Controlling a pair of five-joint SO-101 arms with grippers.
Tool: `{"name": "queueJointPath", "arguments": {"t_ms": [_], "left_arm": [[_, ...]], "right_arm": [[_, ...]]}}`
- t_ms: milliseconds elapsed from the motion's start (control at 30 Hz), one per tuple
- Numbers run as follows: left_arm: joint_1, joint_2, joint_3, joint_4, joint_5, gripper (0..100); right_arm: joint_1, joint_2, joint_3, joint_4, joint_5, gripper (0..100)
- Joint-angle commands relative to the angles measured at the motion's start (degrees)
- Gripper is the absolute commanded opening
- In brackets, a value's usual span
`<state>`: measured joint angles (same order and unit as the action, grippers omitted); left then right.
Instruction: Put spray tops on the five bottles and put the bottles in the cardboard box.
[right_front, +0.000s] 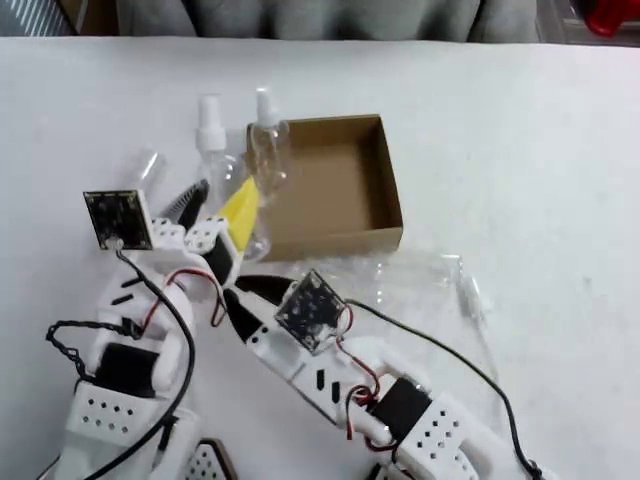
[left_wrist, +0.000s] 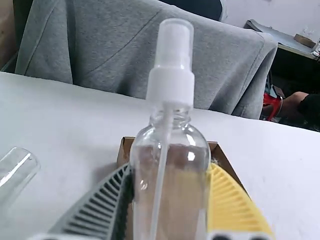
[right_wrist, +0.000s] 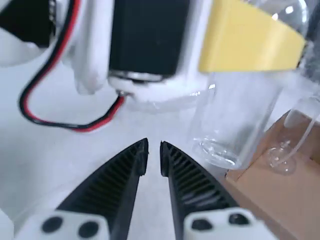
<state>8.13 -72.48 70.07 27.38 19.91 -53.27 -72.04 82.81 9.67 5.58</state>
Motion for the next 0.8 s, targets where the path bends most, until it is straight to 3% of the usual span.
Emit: {"name": "queueJointPath", "arguments": {"t_ms": [0, 400, 767], "left_arm": [[2.59, 0.13, -2.46, 0.09, 0.44, 2], [3.74, -3.21, -2.2, 0.7, 0.35, 2], [7.34, -15.78, -2.2, 13.36, -3.69, 2]], "right_arm": [[-0.57, -0.75, 0.35, -4.88, -0.53, 1.5], [-0.04, -0.75, 1.67, -5.23, -0.53, 1.5], [5.76, -0.84, 2.29, -5.32, -0.53, 1.5]]}}
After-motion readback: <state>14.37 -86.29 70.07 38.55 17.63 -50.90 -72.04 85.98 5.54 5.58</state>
